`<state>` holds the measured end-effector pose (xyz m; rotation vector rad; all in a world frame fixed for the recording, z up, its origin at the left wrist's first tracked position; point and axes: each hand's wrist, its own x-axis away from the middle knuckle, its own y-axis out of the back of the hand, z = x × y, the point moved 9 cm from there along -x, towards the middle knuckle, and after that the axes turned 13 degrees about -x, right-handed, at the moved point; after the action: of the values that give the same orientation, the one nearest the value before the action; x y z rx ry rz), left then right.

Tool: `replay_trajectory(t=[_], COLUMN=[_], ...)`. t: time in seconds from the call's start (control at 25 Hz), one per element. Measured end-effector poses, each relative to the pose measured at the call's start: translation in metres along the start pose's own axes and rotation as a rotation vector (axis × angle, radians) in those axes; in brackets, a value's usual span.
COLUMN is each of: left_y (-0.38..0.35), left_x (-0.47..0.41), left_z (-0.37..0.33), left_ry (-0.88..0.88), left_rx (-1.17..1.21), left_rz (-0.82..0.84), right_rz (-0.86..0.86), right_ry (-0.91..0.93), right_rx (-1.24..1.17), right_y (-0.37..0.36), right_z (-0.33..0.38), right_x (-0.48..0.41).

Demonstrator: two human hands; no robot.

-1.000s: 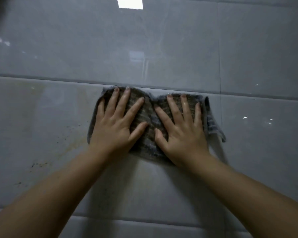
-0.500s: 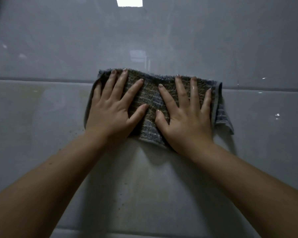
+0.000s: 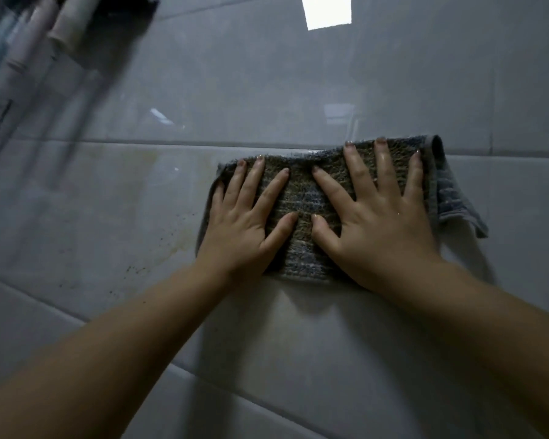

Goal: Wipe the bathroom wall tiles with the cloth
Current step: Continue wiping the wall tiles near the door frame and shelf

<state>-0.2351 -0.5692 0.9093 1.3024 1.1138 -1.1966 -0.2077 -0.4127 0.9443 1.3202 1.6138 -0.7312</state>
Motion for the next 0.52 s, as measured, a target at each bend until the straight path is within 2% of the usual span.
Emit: replay_trajectory(t=[0.32, 0.52], left_y=[0.002, -0.001], left_x=[0.004, 0.018], left_z=[0.0, -0.004], left_ry=[0.047, -0.041], left_rx=[-0.01, 0.016], left_rz=[0.076, 0.044], right_rz=[-0.03, -0.067], right_ry=[0.021, -0.004], right_rx=[-0.032, -0.017], right_y=[-0.001, 0.002], right_z=[0.005, 0.009], right_x=[0.003, 0.028])
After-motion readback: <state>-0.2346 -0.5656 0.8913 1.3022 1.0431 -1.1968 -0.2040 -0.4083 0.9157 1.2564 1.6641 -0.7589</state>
